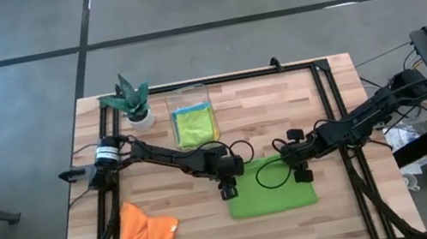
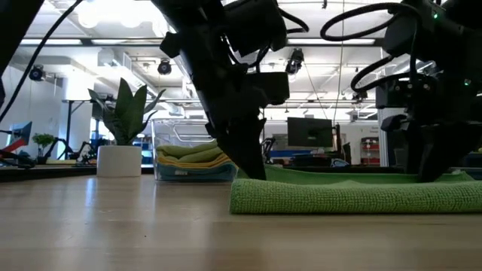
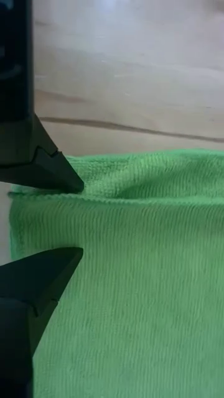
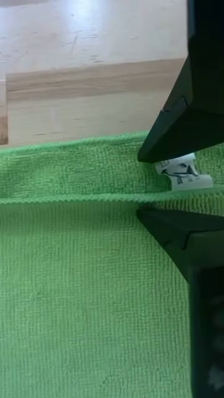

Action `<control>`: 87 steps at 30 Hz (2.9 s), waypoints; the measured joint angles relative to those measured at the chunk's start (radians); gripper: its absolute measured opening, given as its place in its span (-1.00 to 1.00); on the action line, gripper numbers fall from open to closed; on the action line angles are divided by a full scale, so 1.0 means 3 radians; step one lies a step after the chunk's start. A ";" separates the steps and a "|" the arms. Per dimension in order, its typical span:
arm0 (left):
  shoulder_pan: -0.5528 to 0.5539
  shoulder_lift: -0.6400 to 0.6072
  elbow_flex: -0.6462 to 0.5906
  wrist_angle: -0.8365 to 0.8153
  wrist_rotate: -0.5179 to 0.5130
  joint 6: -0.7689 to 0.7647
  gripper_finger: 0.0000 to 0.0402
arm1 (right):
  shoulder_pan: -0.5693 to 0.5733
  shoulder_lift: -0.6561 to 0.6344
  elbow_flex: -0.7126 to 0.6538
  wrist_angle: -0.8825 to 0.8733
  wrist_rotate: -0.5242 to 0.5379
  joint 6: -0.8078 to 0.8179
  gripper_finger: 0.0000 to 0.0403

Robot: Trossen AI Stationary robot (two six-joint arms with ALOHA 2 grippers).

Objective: Fold microfiber towels
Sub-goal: Fold the green microfiber cloth

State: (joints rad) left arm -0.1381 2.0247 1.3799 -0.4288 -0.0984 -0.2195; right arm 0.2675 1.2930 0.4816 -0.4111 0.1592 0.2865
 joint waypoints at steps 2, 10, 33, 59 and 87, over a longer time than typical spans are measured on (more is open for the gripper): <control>0.0003 0.0001 0.0000 0.0011 -0.0001 -0.0001 -0.27 | -0.0001 0.0001 -0.0001 0.0011 -0.0004 -0.0003 -0.36; 0.0002 0.0001 0.0000 0.0014 -0.0040 -0.0026 -0.32 | 0.0000 0.0001 -0.0001 0.0019 -0.0006 0.0000 -0.41; 0.0002 -0.0080 0.0070 -0.0134 -0.0262 -0.0120 -0.46 | 0.0000 -0.0008 0.0117 -0.0162 -0.0094 0.0000 -0.32; -0.0020 -0.0276 0.0108 -0.0284 -0.0204 -0.0199 -1.00 | -0.0001 -0.0520 -0.0213 -0.0080 -0.0031 -0.0536 -0.12; 0.0010 -0.0313 0.0044 -0.0496 -0.0343 -0.0237 -1.00 | -0.0132 -0.0286 0.0268 -0.0678 0.0073 -0.0301 -0.95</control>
State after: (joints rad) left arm -0.1350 1.9308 1.3932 -0.5775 -0.2013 -0.2905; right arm 0.2279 1.2071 0.5619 -0.6144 0.1812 0.1962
